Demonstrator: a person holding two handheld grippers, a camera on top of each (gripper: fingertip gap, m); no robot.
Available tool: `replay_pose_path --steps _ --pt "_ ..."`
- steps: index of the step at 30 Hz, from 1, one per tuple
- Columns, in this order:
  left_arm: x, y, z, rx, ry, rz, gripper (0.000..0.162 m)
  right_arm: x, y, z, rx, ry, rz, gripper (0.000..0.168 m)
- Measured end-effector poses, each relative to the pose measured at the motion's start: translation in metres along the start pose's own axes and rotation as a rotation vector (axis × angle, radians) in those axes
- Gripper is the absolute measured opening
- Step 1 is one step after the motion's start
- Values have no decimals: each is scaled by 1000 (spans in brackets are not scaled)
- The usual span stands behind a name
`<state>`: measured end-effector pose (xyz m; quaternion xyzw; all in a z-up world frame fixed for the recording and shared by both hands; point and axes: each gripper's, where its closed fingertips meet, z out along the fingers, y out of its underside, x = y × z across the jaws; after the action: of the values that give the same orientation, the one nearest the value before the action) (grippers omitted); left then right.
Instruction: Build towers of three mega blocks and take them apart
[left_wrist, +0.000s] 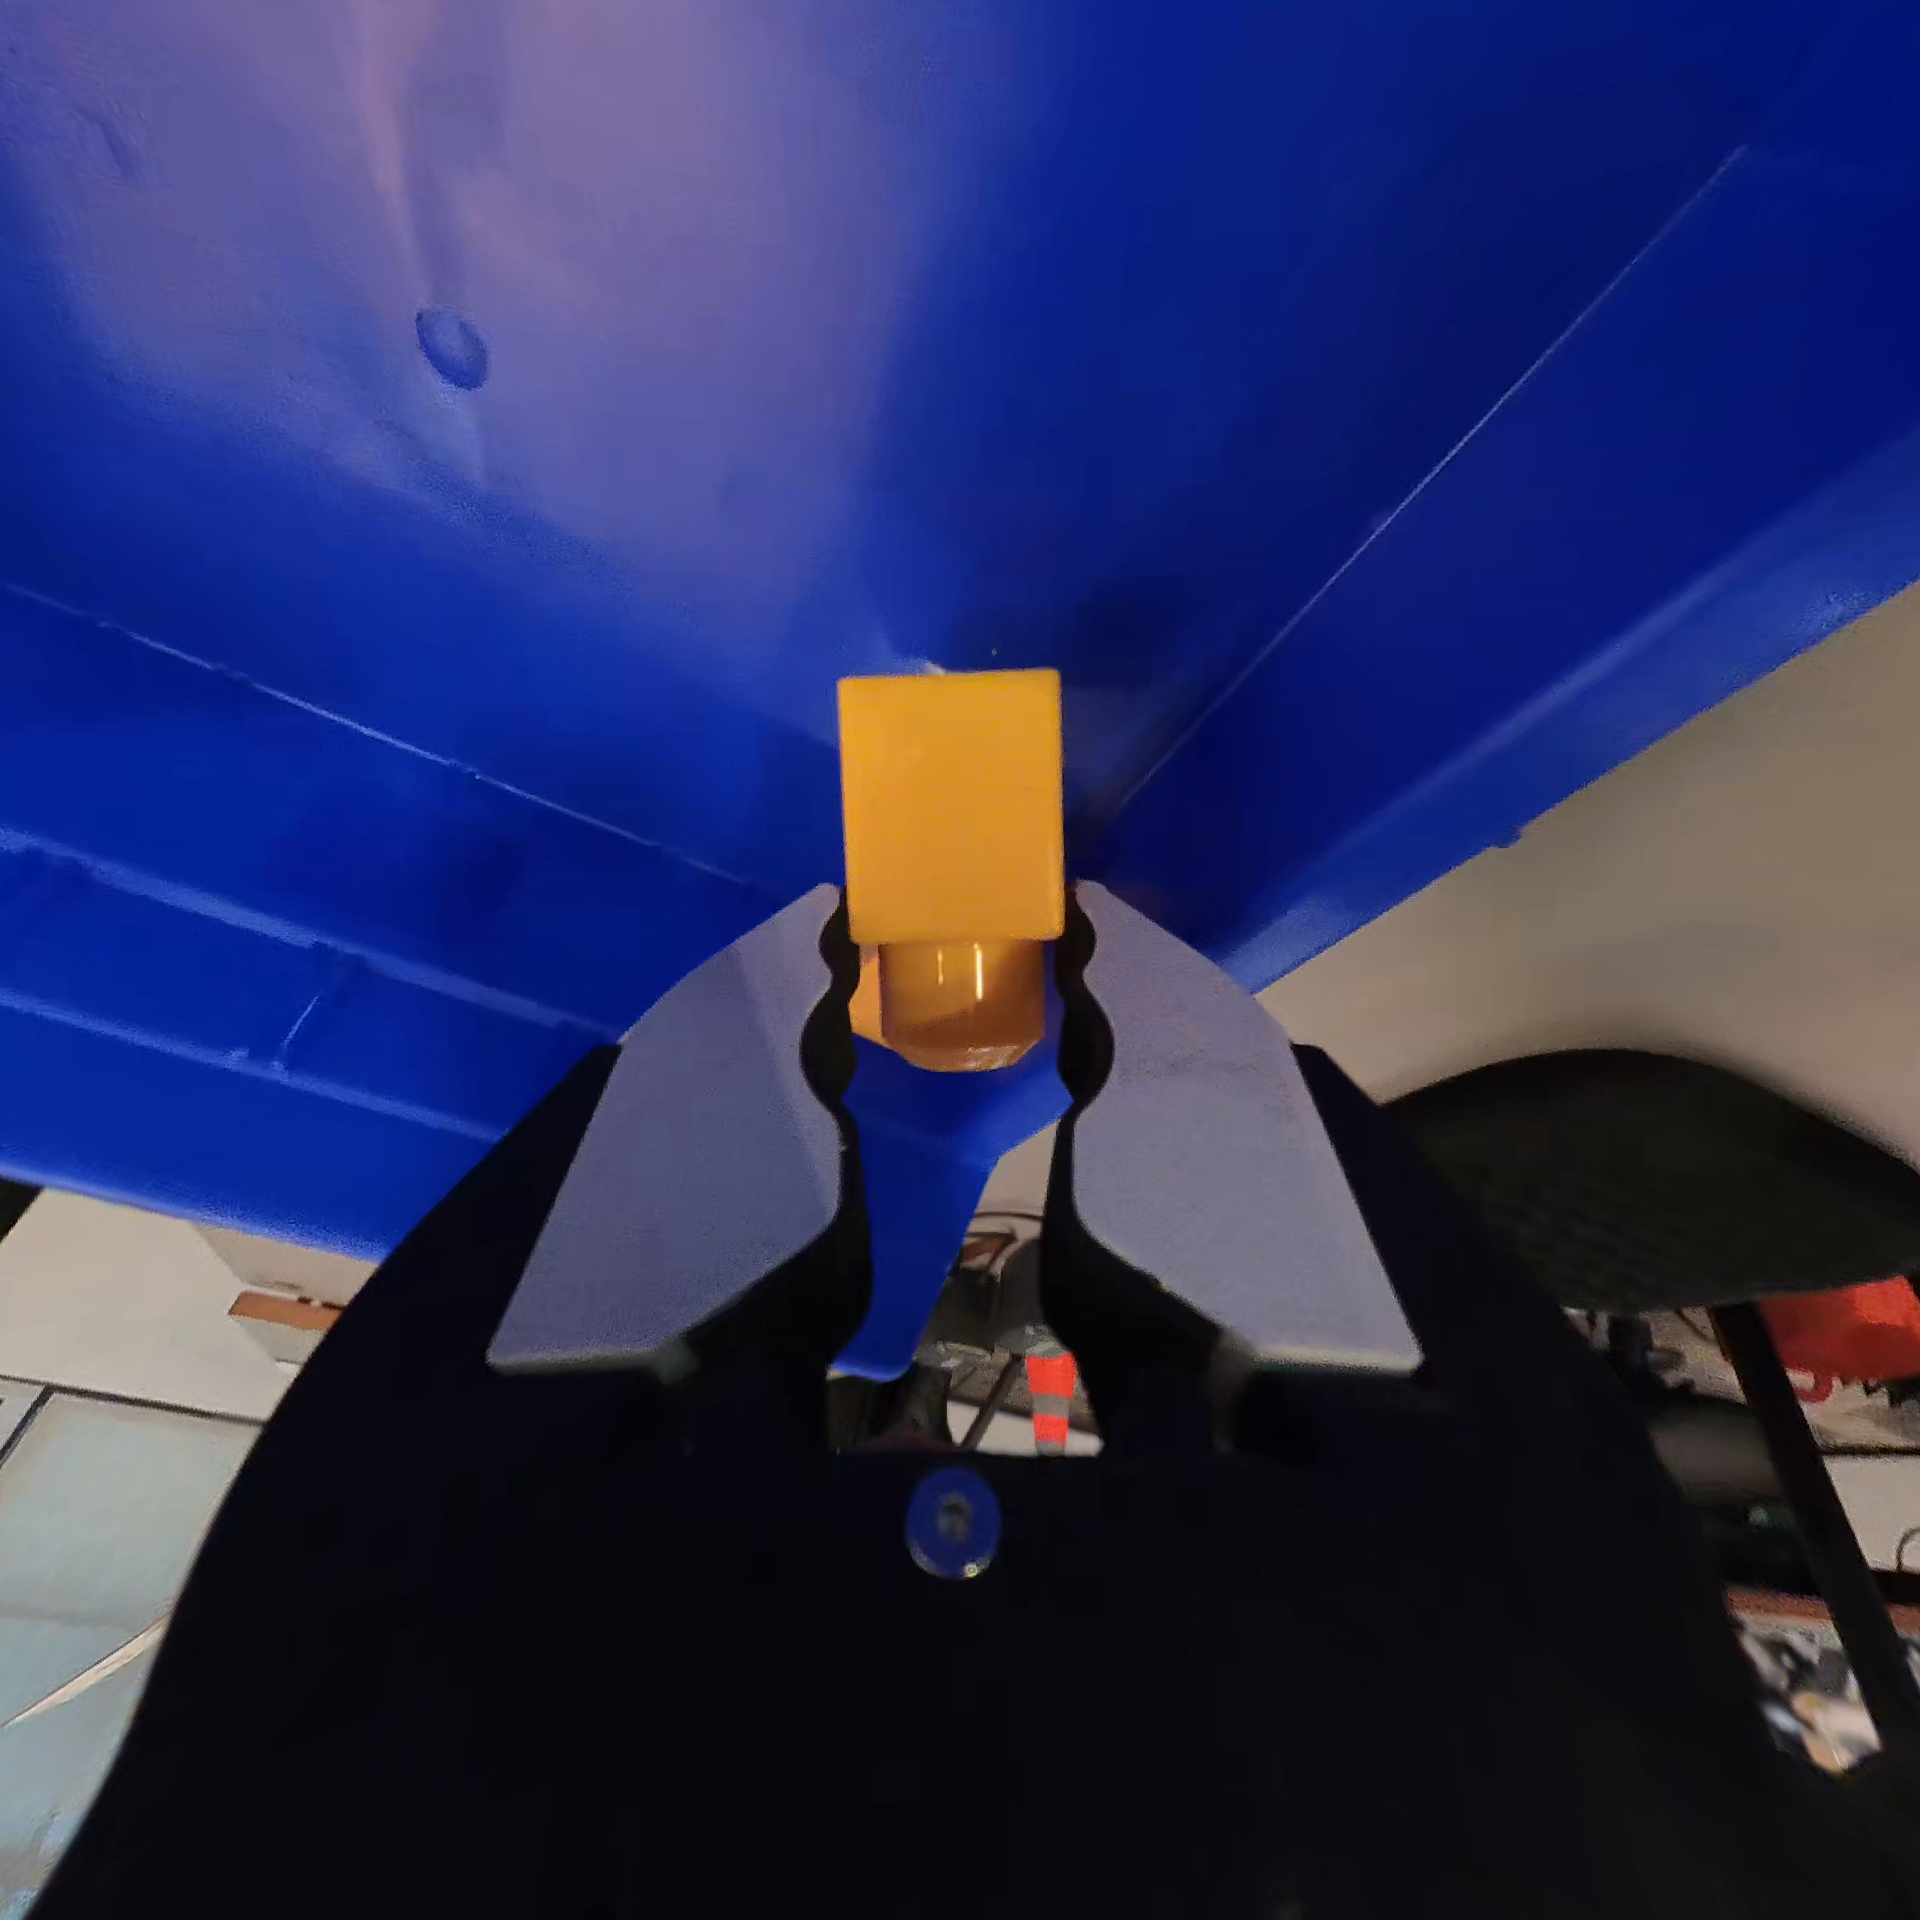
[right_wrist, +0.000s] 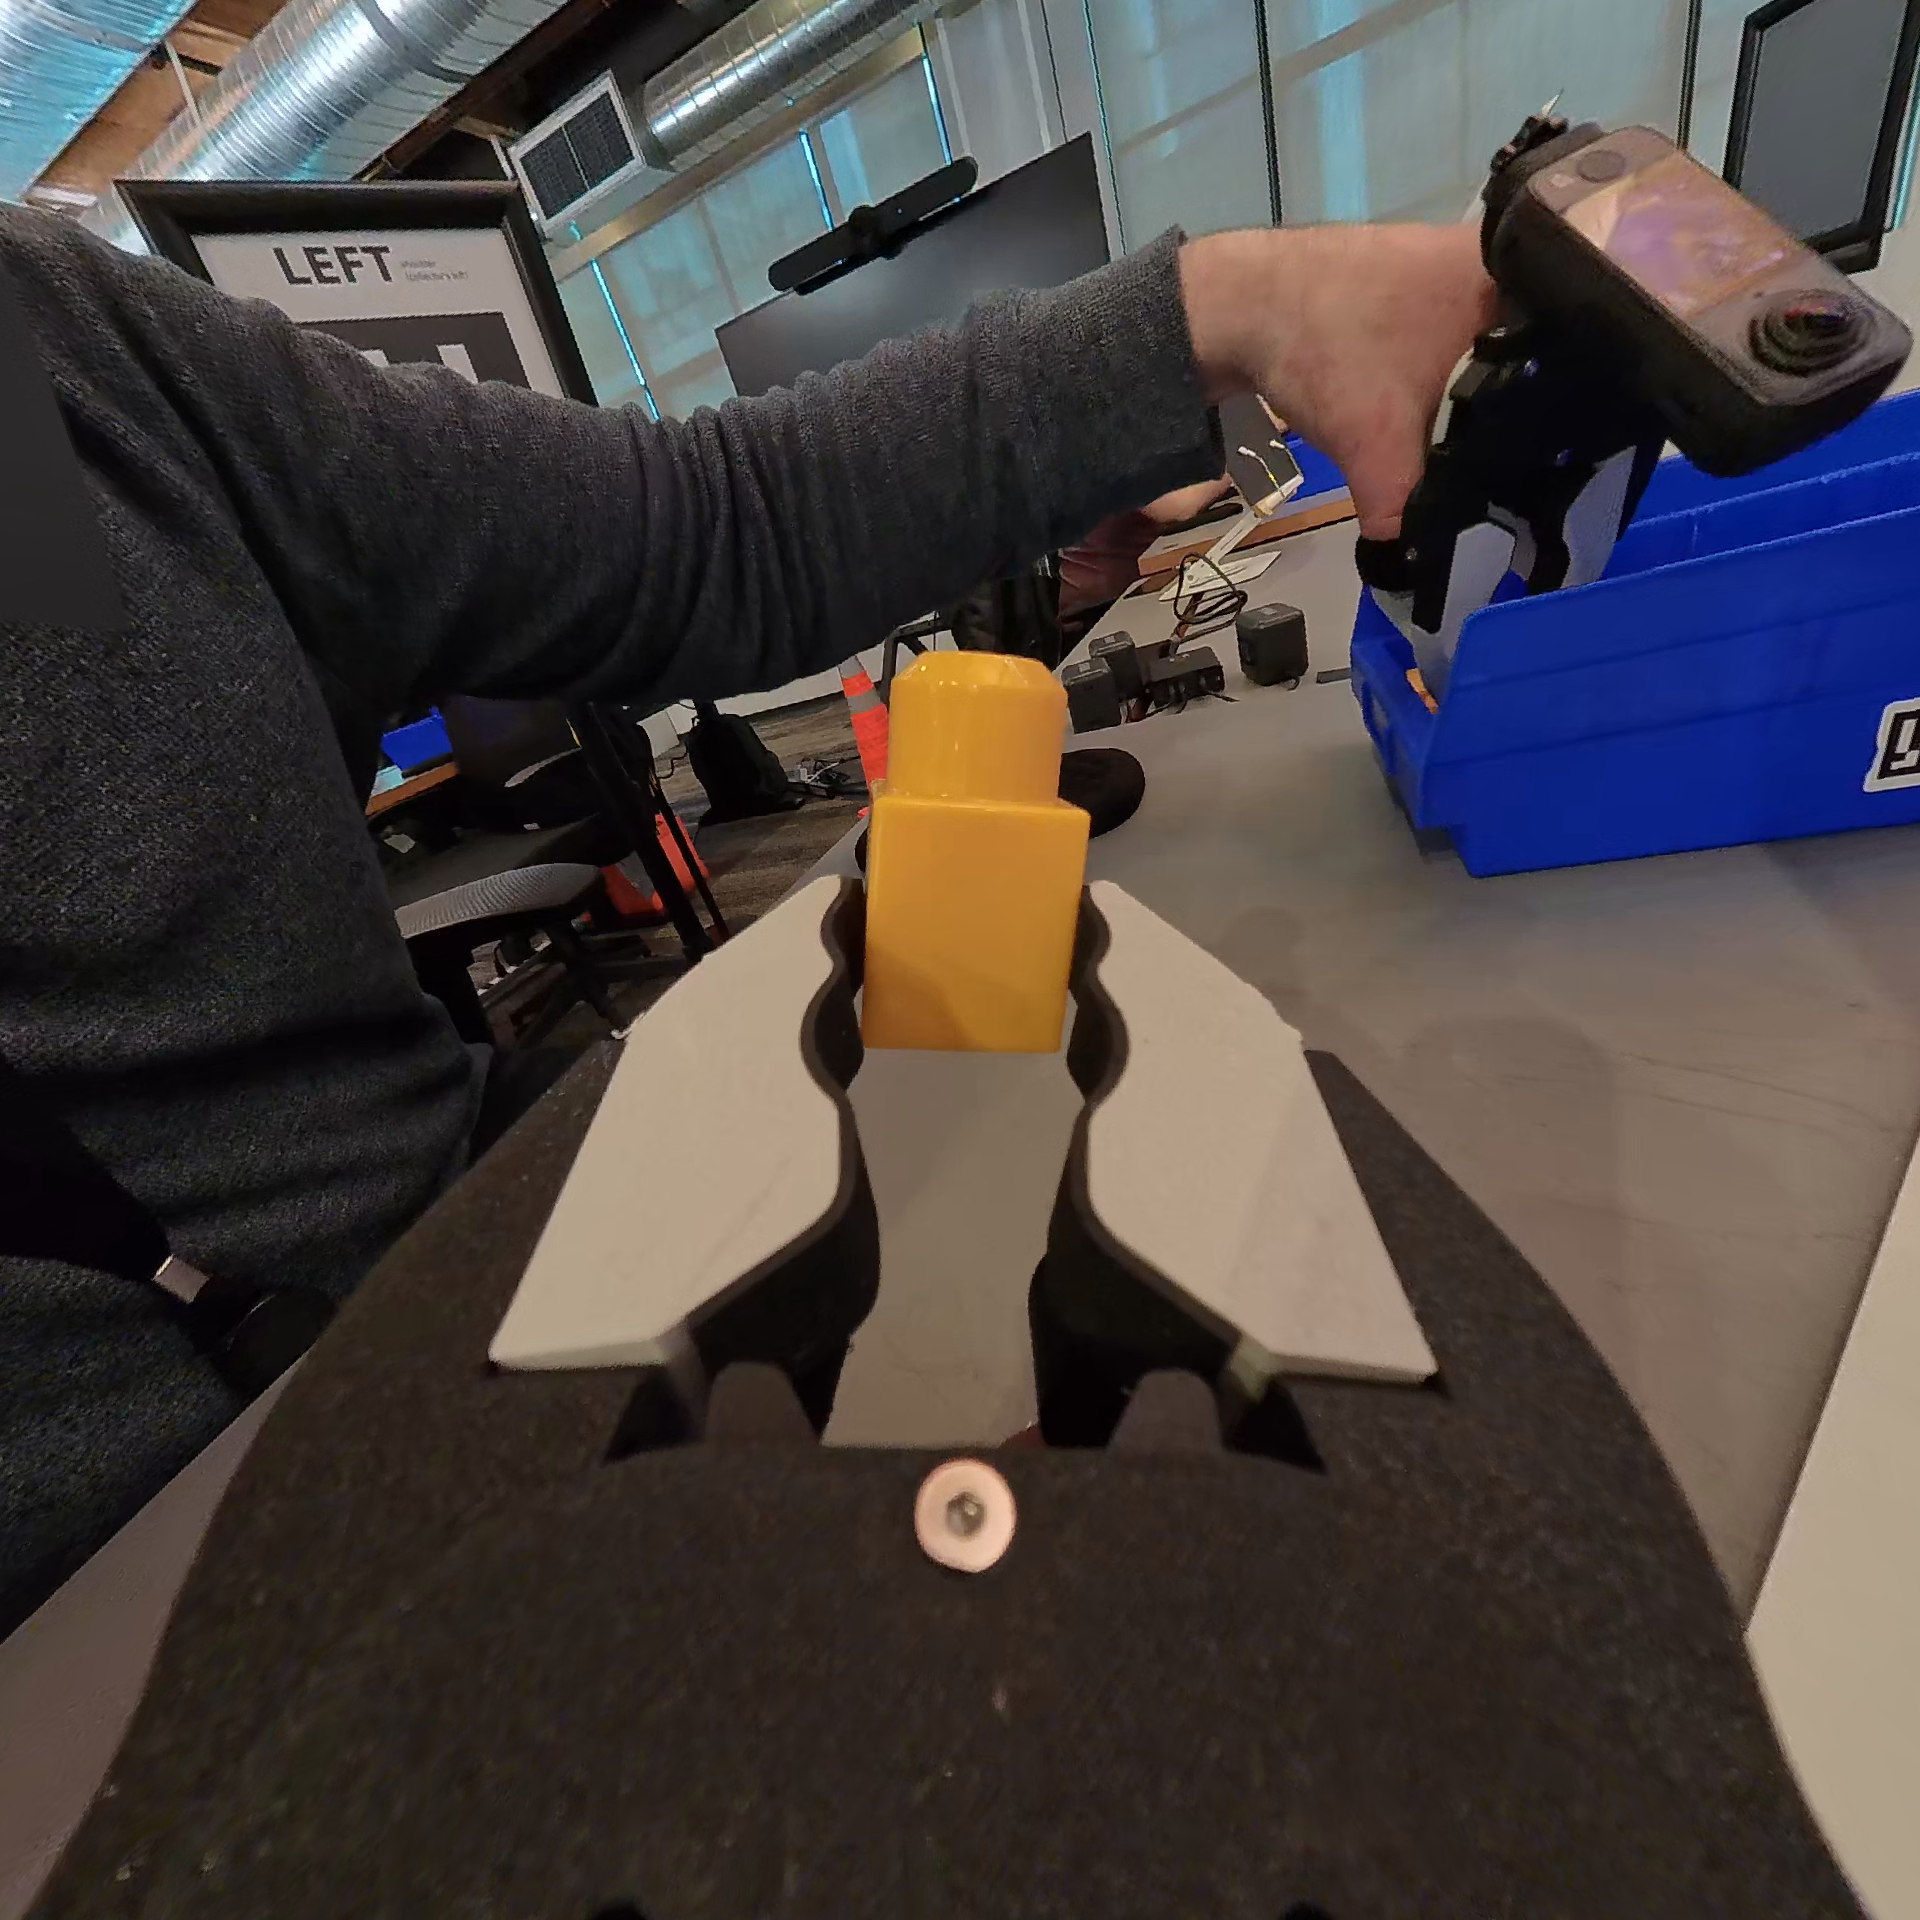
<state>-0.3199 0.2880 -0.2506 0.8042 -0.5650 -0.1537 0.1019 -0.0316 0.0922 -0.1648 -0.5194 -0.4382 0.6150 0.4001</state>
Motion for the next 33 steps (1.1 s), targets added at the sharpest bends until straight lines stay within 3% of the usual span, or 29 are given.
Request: replay_pose_path --steps 9,12,18,23,27,33 --pt "-4 -14 -3 -164 -44 105 32 0 -1 -1 6 -2 2 37" --pt "0 -22 -10 -100 8 79 32 0 -1 -1 5 0 -1 37" --pt "-13 9 -9 -84 1 -4 38 1 -1 -2 6 0 -1 37" --pt "-20 44 11 -154 -42 73 37 1 -1 -2 4 1 -2 37" --pt "-13 33 16 -39 7 144 35 0 -1 -2 4 0 -2 37" --pt "-12 25 14 -33 -9 235 40 0 -2 -3 10 -3 0 37"
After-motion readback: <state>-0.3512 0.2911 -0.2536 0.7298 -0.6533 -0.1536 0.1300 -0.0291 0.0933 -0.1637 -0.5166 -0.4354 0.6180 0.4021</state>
